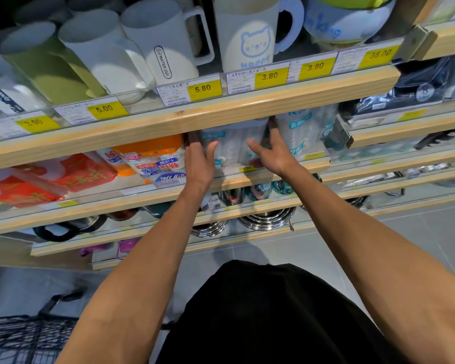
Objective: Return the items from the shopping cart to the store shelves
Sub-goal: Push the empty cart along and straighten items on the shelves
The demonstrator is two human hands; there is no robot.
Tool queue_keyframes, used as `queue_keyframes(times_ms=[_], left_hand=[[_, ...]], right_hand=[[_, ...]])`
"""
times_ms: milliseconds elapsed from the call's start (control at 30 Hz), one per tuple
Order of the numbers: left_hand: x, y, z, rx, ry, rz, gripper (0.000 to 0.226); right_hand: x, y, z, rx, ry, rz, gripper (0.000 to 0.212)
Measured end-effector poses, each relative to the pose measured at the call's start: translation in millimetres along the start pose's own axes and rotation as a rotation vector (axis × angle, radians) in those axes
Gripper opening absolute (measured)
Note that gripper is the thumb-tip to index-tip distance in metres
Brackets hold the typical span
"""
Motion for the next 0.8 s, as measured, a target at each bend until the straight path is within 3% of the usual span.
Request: queue_keyframes(times_ms=[133, 233, 400, 467, 600, 700, 800], left_hand=[[2.2, 10.3, 6.8, -0.071, -0.003, 0.221, 0.008], [10.9, -3.5, 8.4, -0.175, -0.040, 0.225, 0.013], [17.9, -2.0, 7.8, -0.070, -0.122, 0.164, 0.036], [12.8, -5.5, 10.7, -0.090, -0.069, 0.170, 0.045], [8.5, -24.1, 40.1, -0.253, 0.188, 0.247, 0.054], [29.5, -22.1, 73.5, -0.343, 0.365, 0.404, 0.039], [68.1, 10.3, 80.4, -0.222, 0.270, 0.572, 0.016]], right_hand=[[-9.6, -18.5, -13.2, -0.022, 0.095, 0.070, 0.028], [-13.7, -23.5, -13.0, -0.053, 0.182, 0.203, 0.026], [-2.3, -8.3, 1.4, -0.114, 0.186, 0.426, 0.048], [-2.1, -4.4, -3.2, -0.085, 0.192, 0.441, 0.047], [-7.9, 2.2, -0.3, -0.051, 0.214, 0.523, 0.055], [-31.4, 10.0, 19.1, -0.092, 0.343, 0.518, 0.062], [-80.4, 14.0, 48.1, -0.103, 0.586, 0.386, 0.046]])
Point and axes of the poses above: each hand's wrist, its own z-axis away from the middle knuckle, its own x-axis out of the palm, y = z × x, the point moved 10 cm from there along -z, towards the middle knuckle, and after that the axes turned 4 degrees about -y, right-handed, at the moved point
